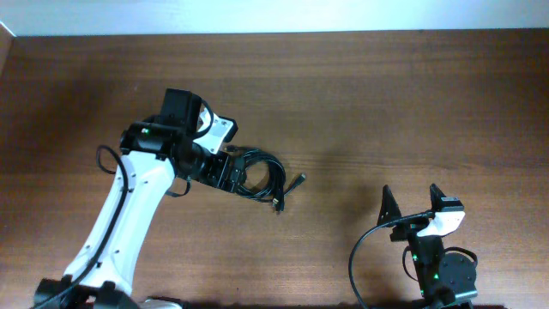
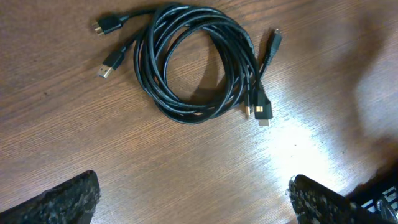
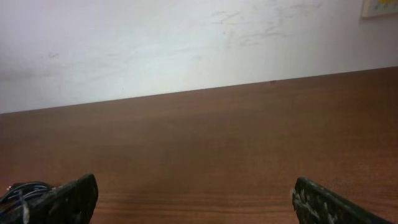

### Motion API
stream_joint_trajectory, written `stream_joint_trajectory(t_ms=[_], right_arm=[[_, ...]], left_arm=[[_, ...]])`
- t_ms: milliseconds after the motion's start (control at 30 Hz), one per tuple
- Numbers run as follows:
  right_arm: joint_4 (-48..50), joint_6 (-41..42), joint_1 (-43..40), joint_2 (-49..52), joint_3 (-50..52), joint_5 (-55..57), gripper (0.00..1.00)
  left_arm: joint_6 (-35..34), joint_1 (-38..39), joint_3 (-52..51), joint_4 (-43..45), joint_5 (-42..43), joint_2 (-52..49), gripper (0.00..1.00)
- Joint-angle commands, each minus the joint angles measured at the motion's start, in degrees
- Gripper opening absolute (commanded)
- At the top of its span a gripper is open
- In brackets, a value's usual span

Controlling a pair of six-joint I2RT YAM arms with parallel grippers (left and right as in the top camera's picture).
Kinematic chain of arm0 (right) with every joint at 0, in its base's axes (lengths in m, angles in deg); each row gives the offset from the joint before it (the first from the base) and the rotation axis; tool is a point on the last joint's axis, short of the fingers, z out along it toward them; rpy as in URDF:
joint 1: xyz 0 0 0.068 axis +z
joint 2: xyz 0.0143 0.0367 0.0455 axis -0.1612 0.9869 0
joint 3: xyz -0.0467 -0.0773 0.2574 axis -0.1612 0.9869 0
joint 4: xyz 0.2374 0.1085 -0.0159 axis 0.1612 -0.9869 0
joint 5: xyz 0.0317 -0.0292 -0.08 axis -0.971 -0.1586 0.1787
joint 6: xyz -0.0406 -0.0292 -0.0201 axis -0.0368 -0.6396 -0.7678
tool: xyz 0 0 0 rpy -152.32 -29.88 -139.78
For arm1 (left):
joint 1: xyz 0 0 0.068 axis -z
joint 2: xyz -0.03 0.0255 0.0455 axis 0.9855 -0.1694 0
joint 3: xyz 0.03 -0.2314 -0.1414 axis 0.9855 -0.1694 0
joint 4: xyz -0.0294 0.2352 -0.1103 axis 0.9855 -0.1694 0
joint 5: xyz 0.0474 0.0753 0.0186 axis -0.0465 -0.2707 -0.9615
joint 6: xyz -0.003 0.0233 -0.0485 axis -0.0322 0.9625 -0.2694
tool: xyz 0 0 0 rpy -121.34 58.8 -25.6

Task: Untangle cables
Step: 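Move the left gripper forward over the coiled black cable bundle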

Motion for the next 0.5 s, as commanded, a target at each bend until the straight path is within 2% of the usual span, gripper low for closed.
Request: stream_joint_trajectory(t_ms=[0,100,400,467], right_arm=[[-0.42,0.07,0.33,-0.59,0.28,0.9,0.99],[-0.42,0.07,0.33,-0.59,0.28,0.87,0.99],[-0.42,0.07,0.33,-0.59,0.28,0.87,0.99],[-0.42,0.07,0.33,-0.59,0.28,0.87,0.99]], left_arm=[[-3.08,0.22,1.18,0.11,-2.54,-3.08,0.99],[-9.29,0.57,1.09,0.55,-8.83,-5.86,0.99],[-9.97,5.51,1.09,8.31,-8.94,-11.93,0.99],[-14.64,6.08,1.09,8.63,-12.07,-13.11,0.99]])
